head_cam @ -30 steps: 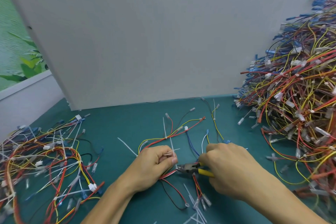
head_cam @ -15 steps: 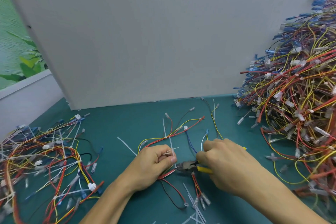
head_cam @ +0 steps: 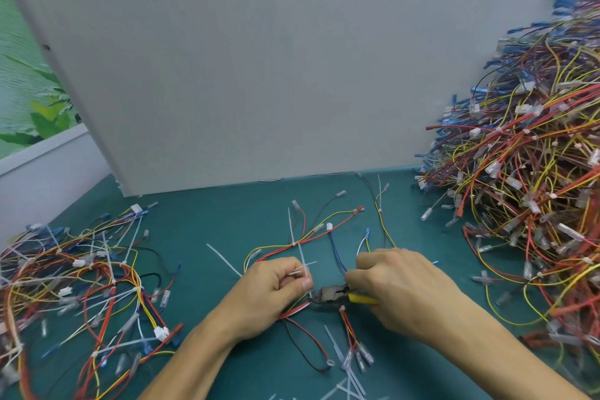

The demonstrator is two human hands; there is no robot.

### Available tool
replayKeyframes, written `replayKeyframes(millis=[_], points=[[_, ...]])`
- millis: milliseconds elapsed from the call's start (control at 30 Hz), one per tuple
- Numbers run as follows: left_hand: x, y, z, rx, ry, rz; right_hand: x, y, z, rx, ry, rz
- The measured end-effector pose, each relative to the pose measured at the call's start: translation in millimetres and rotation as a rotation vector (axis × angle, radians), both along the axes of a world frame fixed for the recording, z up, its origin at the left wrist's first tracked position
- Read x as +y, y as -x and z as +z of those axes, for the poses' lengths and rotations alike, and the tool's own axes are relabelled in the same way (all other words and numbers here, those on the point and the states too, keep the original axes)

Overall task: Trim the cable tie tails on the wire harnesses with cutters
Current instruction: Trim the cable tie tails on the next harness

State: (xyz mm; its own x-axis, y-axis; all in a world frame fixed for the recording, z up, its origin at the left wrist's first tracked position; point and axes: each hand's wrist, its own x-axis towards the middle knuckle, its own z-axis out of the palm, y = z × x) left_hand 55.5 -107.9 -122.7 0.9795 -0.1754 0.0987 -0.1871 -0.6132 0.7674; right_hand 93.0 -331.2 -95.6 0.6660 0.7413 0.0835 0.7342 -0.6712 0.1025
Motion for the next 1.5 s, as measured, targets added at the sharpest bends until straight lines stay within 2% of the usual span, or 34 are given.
replayKeyframes(millis=[200,300,367,467,533,567,767,800,933,1000,1200,1333,1400,1500], points=[[0.7,-0.8,-2.1,0.002,0.011,-0.014,1.0,2.8,0.8,0.025,0.041,-0.026],[1.0,0.0,-0.6,0.028,0.11,0.013,2.8,4.7,1.0,0.043,0.057,-0.045],[1.1,-0.2,1.0,0.043,0.256,0.084,2.8,5.4,2.5,0.058,0.076,-0.065],[1.9,-1.8,7.7,0.025,0.587,0.194,-1.5,4.6,8.6,0.111,0.113,-0.114],[5.8,-2.4,14.0,0.034,0.711,0.225,-6.1,3.5,15.7,0.144,0.148,-0.15],[8.2,-2.0,17.1,0.052,0.715,0.233,-8.8,3.1,19.0,0.153,0.165,-0.164],[19.0,1.2,23.6,0.086,0.454,0.262,-17.2,1.6,29.3,0.209,0.193,-0.214],[18.7,1.4,25.1,0.066,0.359,0.237,-17.0,1.8,29.5,0.211,0.192,-0.213],[11.0,5.1,27.1,0.036,-0.218,0.09,-15.7,3.1,29.4,0.216,0.192,-0.23],[8.5,5.3,27.3,0.066,-0.35,0.071,-16.2,3.2,29.9,0.223,0.195,-0.237],[8.9,5.8,22.6,0.193,-0.499,-0.011,-15.7,3.5,31.5,0.267,0.184,-0.243],[8.2,3.5,19.0,0.092,-0.542,-0.067,-16.7,4.5,32.7,0.258,0.165,-0.241],[9.5,3.6,18.7,0.038,-0.523,-0.092,-16.2,5.1,33.0,0.228,0.129,-0.229],[11.0,3.6,19.0,0.082,-0.376,-0.077,-13.3,6.9,31.9,0.219,-0.022,-0.198]])
